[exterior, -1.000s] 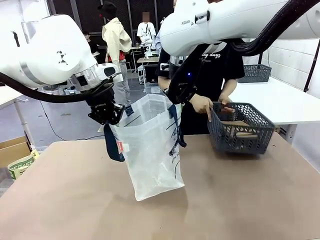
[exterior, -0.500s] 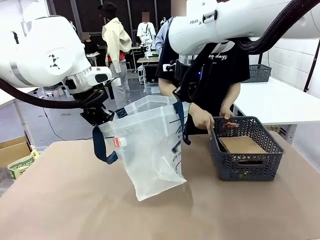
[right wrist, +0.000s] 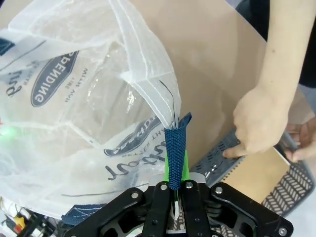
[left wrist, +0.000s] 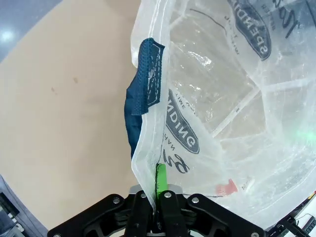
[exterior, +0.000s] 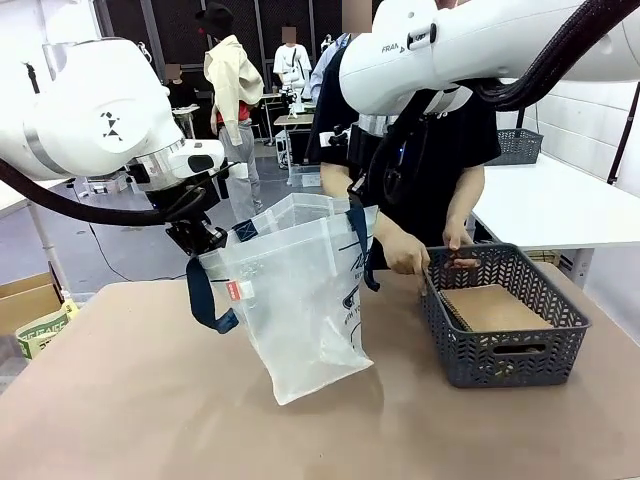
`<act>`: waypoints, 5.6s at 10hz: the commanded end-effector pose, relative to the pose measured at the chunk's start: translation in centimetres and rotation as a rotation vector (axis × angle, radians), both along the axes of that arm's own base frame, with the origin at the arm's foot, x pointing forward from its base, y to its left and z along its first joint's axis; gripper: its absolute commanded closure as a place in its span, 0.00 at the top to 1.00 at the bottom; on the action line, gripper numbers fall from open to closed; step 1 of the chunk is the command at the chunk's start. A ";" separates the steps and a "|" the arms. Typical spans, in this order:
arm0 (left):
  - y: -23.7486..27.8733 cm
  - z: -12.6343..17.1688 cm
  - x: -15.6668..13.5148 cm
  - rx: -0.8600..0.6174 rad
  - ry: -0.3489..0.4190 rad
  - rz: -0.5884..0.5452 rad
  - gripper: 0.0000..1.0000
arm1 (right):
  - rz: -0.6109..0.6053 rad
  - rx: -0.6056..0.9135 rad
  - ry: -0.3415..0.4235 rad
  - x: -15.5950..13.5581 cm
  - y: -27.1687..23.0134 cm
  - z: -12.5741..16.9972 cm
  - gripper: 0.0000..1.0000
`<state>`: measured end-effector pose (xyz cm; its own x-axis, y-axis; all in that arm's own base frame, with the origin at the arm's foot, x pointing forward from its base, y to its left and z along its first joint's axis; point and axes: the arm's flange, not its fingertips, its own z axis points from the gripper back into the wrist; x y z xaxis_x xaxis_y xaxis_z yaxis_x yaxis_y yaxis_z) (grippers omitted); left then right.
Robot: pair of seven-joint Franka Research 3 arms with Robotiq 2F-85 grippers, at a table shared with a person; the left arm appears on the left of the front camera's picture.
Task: Transfer purchased items from the store into the shopping bag.
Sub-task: Open the Reusable shopping bag in the center of the table, then move the Reusable shopping bag to the right side of the table.
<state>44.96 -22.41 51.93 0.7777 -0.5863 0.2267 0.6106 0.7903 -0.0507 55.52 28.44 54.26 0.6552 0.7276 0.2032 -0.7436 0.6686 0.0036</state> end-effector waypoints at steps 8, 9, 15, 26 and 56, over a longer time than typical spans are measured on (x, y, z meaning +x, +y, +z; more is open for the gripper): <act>0.0 -0.1 -0.1 0.001 0.005 -0.003 0.00 | 0.000 0.000 0.000 0.0 0.0 0.0 0.00; 0.0 -0.1 -0.1 0.001 0.005 -0.003 0.00 | 0.000 0.000 0.000 0.0 0.0 0.0 0.00; 0.0 -0.1 -0.1 0.001 0.005 -0.003 0.00 | 0.000 0.000 0.000 0.0 0.0 0.0 0.00; 0.0 -0.1 -0.1 0.001 0.005 -0.003 0.00 | 0.000 0.000 0.000 0.0 0.0 0.0 0.00; 0.0 -0.1 -0.1 0.001 0.005 -0.003 0.00 | 0.000 0.000 0.000 0.0 0.0 0.0 0.00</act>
